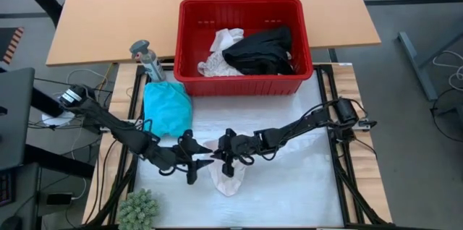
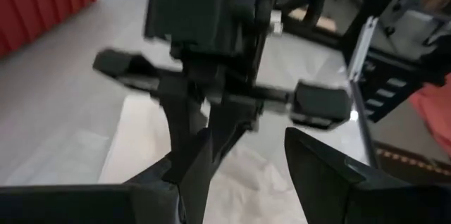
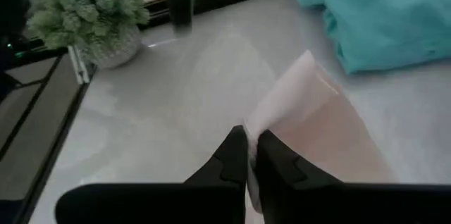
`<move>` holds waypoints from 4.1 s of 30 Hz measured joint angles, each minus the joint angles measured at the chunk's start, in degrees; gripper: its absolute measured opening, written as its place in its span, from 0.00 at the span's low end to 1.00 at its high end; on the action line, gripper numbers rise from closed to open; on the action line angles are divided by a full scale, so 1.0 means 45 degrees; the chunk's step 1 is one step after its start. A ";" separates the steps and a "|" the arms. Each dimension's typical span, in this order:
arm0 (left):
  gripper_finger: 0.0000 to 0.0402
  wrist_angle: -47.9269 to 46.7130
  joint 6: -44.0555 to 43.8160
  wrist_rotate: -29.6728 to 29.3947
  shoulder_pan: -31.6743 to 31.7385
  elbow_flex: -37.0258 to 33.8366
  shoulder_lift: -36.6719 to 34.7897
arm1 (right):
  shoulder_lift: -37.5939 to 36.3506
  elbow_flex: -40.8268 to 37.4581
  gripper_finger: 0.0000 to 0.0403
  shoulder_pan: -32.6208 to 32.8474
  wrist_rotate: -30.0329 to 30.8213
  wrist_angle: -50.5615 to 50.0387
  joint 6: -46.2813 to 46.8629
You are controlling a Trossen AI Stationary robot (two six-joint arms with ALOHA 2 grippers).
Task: Fold laundry
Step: Fold the white underwear
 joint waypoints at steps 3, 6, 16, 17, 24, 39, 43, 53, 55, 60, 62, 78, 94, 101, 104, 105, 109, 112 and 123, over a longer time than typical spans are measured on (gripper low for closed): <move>0.42 -0.0041 0.0134 -0.0026 -0.0084 0.0001 -0.0292 | 0.0014 -0.0005 0.11 -0.0013 -0.0611 0.0419 -0.0320; 0.42 -0.0105 0.0158 -0.0123 -0.0121 0.0005 -0.0303 | -0.0005 0.0000 0.14 -0.0029 -0.1780 0.0433 -0.1040; 0.42 -0.1266 0.0169 -0.2082 -0.0107 0.0000 -0.0201 | 0.0005 -0.0005 0.45 0.0638 -0.5317 0.0526 -0.1978; 0.42 -0.1288 0.0095 -0.2289 -0.0103 0.0000 -0.0201 | 0.0000 -0.0005 0.48 0.0759 -0.5686 0.0635 -0.2177; 0.42 -0.1381 0.0065 -0.1481 0.0206 0.0001 -0.0176 | -0.0005 -0.0005 0.60 0.1385 -0.5312 -0.0250 -0.2287; 0.42 0.0356 -0.0016 0.1418 0.0544 0.0005 0.2692 | 0.0005 -0.0019 0.57 -0.0735 0.1123 -0.6551 0.0301; 0.42 0.0707 -0.0002 0.1485 0.0544 0.0005 0.3095 | 0.0005 -0.0019 0.57 -0.1042 0.1076 -0.6570 -0.0011; 0.42 0.0698 0.0191 0.1378 0.0544 0.0005 0.3140 | 0.0005 -0.0017 0.57 -0.1769 0.0873 -0.7322 -0.0131; 0.42 0.0698 0.0200 0.1378 0.0568 0.0005 0.3140 | 0.0005 -0.0094 0.55 -0.1912 0.0269 -0.7328 -0.0129; 0.42 0.0712 0.0299 0.1378 0.0696 0.0005 0.3135 | 0.0005 -0.0155 0.41 -0.1949 -0.0195 -0.7569 0.0063; 0.42 0.0707 0.0299 0.1378 0.0774 0.0005 0.3135 | 0.0005 -0.0155 0.31 -0.1888 -0.0213 -0.7608 0.0066; 0.42 0.1072 0.0975 0.1302 0.0956 0.0005 0.3126 | -0.0088 -0.0131 0.07 -0.2385 0.3658 -1.1615 0.2140; 0.42 -0.0961 0.8351 0.5408 0.3560 0.1411 0.3126 | -0.0068 -0.0150 0.10 -0.2608 0.3630 -1.2111 0.2103; 0.42 -0.1923 1.0037 0.5672 0.3779 0.2407 0.4523 | -0.0063 -0.0170 0.10 -0.2608 0.3556 -1.1852 0.2069; 0.42 -0.2884 1.0311 0.5088 0.3766 0.3144 0.5482 | -0.0058 -0.0165 0.10 -0.2603 0.3541 -1.1836 0.2069; 0.42 -0.3056 1.0334 0.4921 0.3802 0.3430 0.5791 | -0.0058 -0.0165 0.10 -0.2603 0.3537 -1.1833 0.2069; 0.42 -0.3653 1.0670 0.4696 0.3905 0.4152 0.6473 | -0.0058 -0.0175 0.10 -0.2603 0.3514 -1.2152 0.2120; 0.42 -0.4035 1.0516 0.5102 0.4098 0.4158 0.6482 | -0.0058 -0.0180 0.10 -0.2599 0.3507 -1.2272 0.2105; 0.42 -0.4622 1.0539 0.7143 0.5070 0.4163 0.6458 | -0.0054 -0.0189 0.10 -0.2594 0.3421 -1.2193 0.1671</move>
